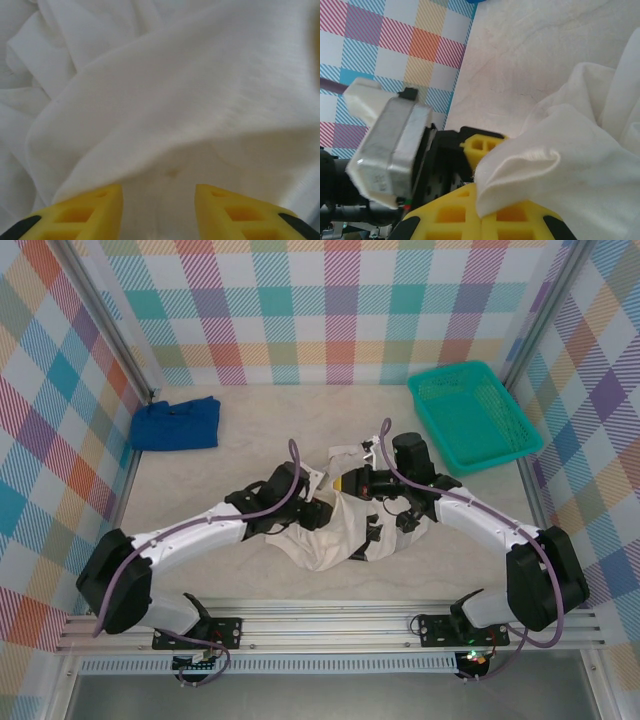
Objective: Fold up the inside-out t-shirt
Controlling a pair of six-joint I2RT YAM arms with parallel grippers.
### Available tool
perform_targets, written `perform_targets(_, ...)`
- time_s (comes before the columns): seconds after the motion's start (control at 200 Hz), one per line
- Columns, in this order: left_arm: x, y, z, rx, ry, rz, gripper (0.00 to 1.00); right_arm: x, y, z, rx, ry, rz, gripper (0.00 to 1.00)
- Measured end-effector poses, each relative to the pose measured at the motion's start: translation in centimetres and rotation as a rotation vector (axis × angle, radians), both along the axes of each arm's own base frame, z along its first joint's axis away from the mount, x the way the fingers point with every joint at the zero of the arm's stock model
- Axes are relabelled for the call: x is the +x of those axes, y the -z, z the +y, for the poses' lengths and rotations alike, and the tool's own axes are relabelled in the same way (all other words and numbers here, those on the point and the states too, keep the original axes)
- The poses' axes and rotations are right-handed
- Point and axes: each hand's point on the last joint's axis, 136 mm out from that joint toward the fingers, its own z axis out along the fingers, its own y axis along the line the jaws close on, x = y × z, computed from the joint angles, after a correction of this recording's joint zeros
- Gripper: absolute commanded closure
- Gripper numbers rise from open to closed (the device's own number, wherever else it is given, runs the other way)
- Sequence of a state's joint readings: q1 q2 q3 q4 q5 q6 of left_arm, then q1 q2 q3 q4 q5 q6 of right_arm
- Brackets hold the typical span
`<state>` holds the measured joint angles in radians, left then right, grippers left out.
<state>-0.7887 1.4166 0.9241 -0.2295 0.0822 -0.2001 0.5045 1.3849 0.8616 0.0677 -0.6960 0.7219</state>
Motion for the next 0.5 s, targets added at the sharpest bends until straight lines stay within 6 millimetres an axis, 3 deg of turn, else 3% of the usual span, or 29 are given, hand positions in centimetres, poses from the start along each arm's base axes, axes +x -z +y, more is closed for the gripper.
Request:
perform_targets(0.125,1.6,1.1,-0.8,0.026,-0.023,-0.009,0.53,0.1,0.0,0.0,-0.003,0.007,-0.003,1.00)
perform_targets(0.22,2.9,2.2,-1.4,0.037,-0.042,-0.023,0.58,0.2,0.1,-0.2,-0.008,0.018,-0.006,1.00)
perform_targets(0.275,3.4,2.7,-1.6,0.041,-0.050,-0.030,0.67,0.2,0.1,-0.3,-0.011,0.024,-0.009,1.00)
perform_targets(0.395,4.4,3.1,-1.7,0.016,-0.065,-0.037,0.99,0.3,0.1,-0.9,-0.016,0.046,-0.015,1.00)
perform_targets(0.5,4.9,2.2,-2.1,-0.056,-0.043,-0.055,1.00,0.5,0.0,-1.6,-0.021,0.073,-0.026,1.00)
